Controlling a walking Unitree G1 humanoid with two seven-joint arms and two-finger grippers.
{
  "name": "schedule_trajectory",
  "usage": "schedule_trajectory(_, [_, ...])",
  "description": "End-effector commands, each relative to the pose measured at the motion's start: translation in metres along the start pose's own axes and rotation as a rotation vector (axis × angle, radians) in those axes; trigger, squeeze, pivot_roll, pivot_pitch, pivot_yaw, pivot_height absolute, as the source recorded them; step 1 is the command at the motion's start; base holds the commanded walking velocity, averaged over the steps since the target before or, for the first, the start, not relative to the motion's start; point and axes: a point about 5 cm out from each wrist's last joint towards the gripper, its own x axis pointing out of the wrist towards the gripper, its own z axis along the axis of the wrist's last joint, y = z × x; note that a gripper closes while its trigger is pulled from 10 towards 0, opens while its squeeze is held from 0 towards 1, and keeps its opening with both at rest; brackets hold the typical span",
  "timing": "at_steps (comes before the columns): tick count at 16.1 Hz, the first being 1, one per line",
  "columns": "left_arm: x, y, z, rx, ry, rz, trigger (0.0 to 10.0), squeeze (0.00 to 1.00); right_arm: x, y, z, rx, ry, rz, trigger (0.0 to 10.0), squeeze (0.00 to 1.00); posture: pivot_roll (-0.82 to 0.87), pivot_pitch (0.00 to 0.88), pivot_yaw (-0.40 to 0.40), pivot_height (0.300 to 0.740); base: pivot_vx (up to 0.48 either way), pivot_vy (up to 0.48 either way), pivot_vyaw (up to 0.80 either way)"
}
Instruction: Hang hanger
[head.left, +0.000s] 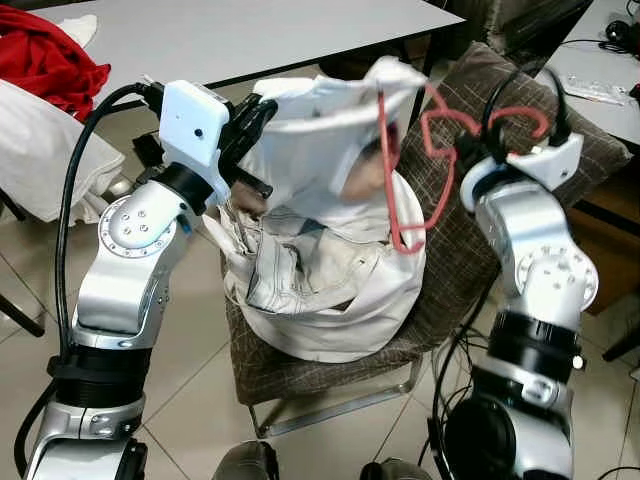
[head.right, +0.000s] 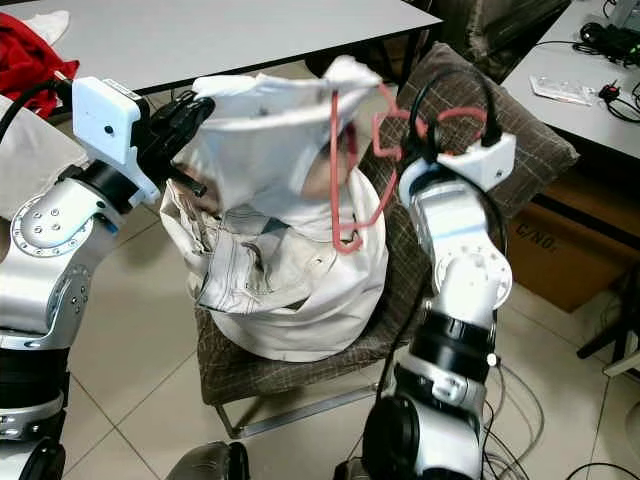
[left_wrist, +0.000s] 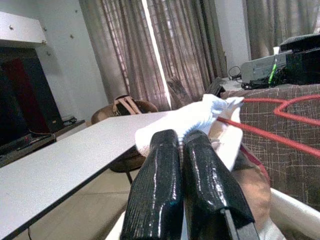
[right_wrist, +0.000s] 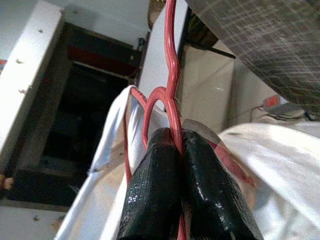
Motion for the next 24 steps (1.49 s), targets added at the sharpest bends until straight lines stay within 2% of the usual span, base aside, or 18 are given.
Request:
schedule_trajectory(1, [-0.002,-0.001,0.008,0.008,-0.05,-0.01,10.0,0.0,-0.002,0.014,0.016,0.123,-0.098,0.021,10.0,0.0,0.0,0.038,0.002,0.74,0.0,0.0,0.0])
schedule_trajectory(2, [-0.001,-0.01,0.01,-0.005,-0.07,-0.046,10.0,0.0,-0.001,0.022,0.014,0.204,-0.084,0.034,10.0,0.0,0.0,0.038,0.002,0.74,0.0,0.0,0.0])
schedule_trajectory(3, [0.004,-0.025,0.01,-0.027,-0.079,-0.101,10.0,0.0,0.002,0.032,0.01,0.251,-0.06,0.052,10.0,0.0,0.0,0.04,-0.001,0.74,0.0,0.0,0.0])
schedule_trajectory(4, [0.01,-0.052,0.005,-0.045,-0.081,-0.177,10.0,0.0,0.007,0.043,0.004,0.259,-0.044,0.066,10.0,0.0,0.0,0.038,-0.002,0.74,0.0,0.0,0.0])
schedule_trajectory(5, [0.012,-0.063,0.0,-0.045,-0.068,-0.207,10.0,0.0,0.009,0.043,0.002,0.26,-0.043,0.06,10.0,0.0,0.0,0.04,-0.004,0.74,0.0,0.0,0.0])
schedule_trajectory(6, [0.014,-0.087,-0.01,-0.061,-0.048,-0.284,10.0,0.0,0.015,0.041,-0.003,0.231,-0.053,0.036,10.0,0.0,-0.01,0.042,-0.006,0.74,0.0,0.0,0.0])
schedule_trajectory(7, [0.015,-0.107,-0.006,-0.152,-0.072,-0.352,10.0,0.0,0.018,0.039,-0.006,0.134,-0.082,0.014,10.0,0.0,-0.01,0.042,-0.005,0.74,0.0,0.0,0.0])
schedule_trajectory(8, [0.016,-0.112,-0.003,-0.189,-0.077,-0.361,10.0,0.0,0.019,0.039,-0.007,0.129,-0.087,0.013,10.0,0.0,-0.01,0.043,-0.004,0.74,0.0,0.0,0.0])
schedule_trajectory(9, [0.018,-0.118,0.007,-0.257,-0.103,-0.382,10.0,0.0,0.02,0.04,-0.007,0.079,-0.109,0.016,10.0,0.0,-0.02,0.044,-0.003,0.74,0.0,0.0,0.0])
schedule_trajectory(10, [0.018,-0.12,0.016,-0.329,-0.131,-0.401,10.0,0.0,0.02,0.04,-0.007,0.063,-0.131,0.007,10.0,0.0,-0.02,0.045,-0.002,0.74,0.0,0.0,0.0])
schedule_trajectory(11, [0.016,-0.122,0.02,-0.374,-0.146,-0.426,10.0,0.0,0.021,0.04,-0.007,0.085,-0.143,-0.009,10.0,0.0,-0.01,0.045,-0.003,0.74,0.0,0.0,0.0])
schedule_trajectory(16, [0.006,-0.133,0.036,-0.529,-0.152,-0.583,10.0,0.0,0.025,0.036,-0.004,0.083,-0.204,-0.045,10.0,0.0,-0.01,0.046,-0.004,0.74,0.0,0.0,0.0])
schedule_trajectory(17, [0.003,-0.14,0.036,-0.523,-0.117,-0.645,10.0,0.0,0.026,0.033,-0.003,0.101,-0.216,-0.066,10.0,0.0,0.0,0.044,-0.002,0.74,0.0,0.0,0.0])
schedule_trajectory(20, [0.0,-0.146,0.035,-0.517,-0.09,-0.682,10.0,0.0,0.027,0.031,0.0,0.124,-0.241,-0.084,10.0,0.0,0.0,0.043,0.002,0.74,0.0,0.0,0.0])
schedule_trajectory(22, [0.006,-0.137,0.035,-0.48,-0.088,-0.594,10.0,0.0,0.026,0.032,-0.001,0.116,-0.232,-0.076,10.0,0.0,-0.01,0.036,0.004,0.74,0.0,0.0,0.0])
schedule_trajectory(23, [0.012,-0.13,0.032,-0.441,-0.074,-0.534,10.0,0.0,0.026,0.033,-0.006,0.072,-0.2,-0.067,10.0,0.0,-0.01,0.036,0.002,0.74,0.0,0.0,0.0])
schedule_trajectory(24, [0.022,-0.114,0.024,-0.361,-0.032,-0.427,10.0,0.0,0.023,0.034,-0.015,-0.006,-0.134,-0.041,10.0,0.0,-0.01,0.035,0.001,0.74,0.0,0.0,0.0])
